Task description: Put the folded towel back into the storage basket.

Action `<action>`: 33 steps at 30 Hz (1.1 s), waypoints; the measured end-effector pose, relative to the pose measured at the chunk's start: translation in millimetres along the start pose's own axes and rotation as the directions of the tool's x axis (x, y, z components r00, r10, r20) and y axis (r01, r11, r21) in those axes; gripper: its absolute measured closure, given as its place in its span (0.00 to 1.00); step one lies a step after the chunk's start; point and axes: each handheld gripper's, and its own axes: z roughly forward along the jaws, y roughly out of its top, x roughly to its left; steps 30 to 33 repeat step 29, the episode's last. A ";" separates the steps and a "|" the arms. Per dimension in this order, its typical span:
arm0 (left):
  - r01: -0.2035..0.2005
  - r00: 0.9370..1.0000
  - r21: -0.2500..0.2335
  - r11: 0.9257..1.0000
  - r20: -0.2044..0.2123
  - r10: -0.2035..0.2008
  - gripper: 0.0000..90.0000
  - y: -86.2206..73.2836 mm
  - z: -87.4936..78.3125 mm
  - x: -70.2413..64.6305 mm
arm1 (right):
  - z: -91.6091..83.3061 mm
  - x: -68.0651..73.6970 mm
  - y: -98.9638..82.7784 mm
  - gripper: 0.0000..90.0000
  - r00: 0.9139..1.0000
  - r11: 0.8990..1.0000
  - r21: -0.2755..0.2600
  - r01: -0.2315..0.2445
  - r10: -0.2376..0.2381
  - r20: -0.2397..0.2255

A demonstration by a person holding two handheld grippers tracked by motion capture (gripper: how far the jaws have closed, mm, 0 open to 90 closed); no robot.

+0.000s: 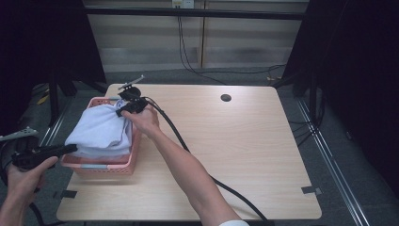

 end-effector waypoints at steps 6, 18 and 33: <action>-0.051 0.994 0.020 0.998 -0.093 0.053 0.54 -3.6 2.5 -9.9 | 13.0 -6.5 -11.1 0.53 0.999 1.000 -0.006 0.027 -0.027 0.035; -0.073 0.997 -0.081 0.994 -0.039 0.070 0.40 5.8 16.8 -76.2 | -64.3 -25.9 -31.2 0.45 0.990 0.986 -0.113 0.126 -0.132 -0.044; -0.161 0.985 -0.108 0.981 0.042 0.166 0.37 -7.7 65.0 -172.1 | -174.6 -48.9 -125.9 0.42 0.987 0.973 -0.166 0.163 -0.162 0.016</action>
